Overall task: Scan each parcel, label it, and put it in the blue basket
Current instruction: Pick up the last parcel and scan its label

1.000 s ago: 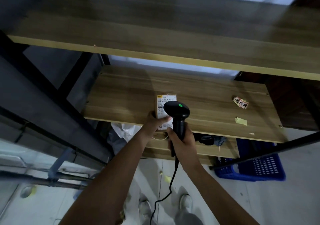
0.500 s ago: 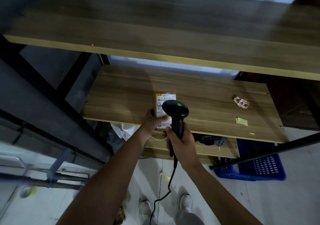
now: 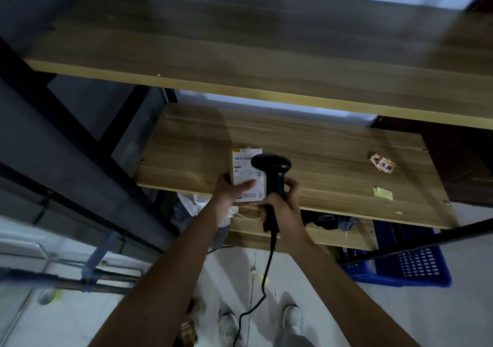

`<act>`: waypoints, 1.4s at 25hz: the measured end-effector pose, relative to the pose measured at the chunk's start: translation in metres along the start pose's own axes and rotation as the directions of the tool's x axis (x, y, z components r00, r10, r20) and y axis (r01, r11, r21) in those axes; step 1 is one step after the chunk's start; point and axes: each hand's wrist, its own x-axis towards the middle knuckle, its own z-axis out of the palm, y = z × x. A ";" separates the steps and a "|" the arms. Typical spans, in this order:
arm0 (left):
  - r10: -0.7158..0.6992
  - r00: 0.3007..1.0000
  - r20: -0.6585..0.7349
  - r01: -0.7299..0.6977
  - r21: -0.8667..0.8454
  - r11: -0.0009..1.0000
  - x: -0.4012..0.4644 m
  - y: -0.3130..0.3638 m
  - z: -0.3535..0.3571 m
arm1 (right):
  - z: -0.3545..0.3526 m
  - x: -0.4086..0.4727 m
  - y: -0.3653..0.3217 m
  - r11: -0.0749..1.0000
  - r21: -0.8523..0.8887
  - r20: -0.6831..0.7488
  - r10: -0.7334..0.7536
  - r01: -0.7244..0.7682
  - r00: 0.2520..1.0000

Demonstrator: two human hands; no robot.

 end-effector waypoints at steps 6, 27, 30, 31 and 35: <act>-0.020 0.944 -0.329 -0.015 -0.103 0.995 0.003 -0.001 -0.093 | 0.053 0.107 0.023 0.967 0.194 -0.059 0.178 -0.164 0.982; -0.007 0.945 -0.326 -0.058 -0.188 0.980 -0.009 -0.034 -0.175 | 0.147 0.244 0.101 0.716 -0.695 -0.121 -0.027 -0.065 0.992; -0.005 0.951 -0.309 -0.043 -0.149 0.988 -0.006 -0.031 -0.169 | 0.143 0.246 0.099 0.683 -0.729 -0.054 0.008 -0.045 0.999; -0.004 0.953 -0.301 -0.042 -0.147 0.988 -0.005 -0.030 -0.166 | 0.142 0.245 0.098 0.684 -0.728 -0.042 0.006 -0.035 0.999; 0.022 0.974 -0.224 -0.054 -0.136 0.989 -0.004 -0.017 -0.140 | 0.121 0.205 0.073 0.770 -0.621 0.048 -0.149 0.146 0.988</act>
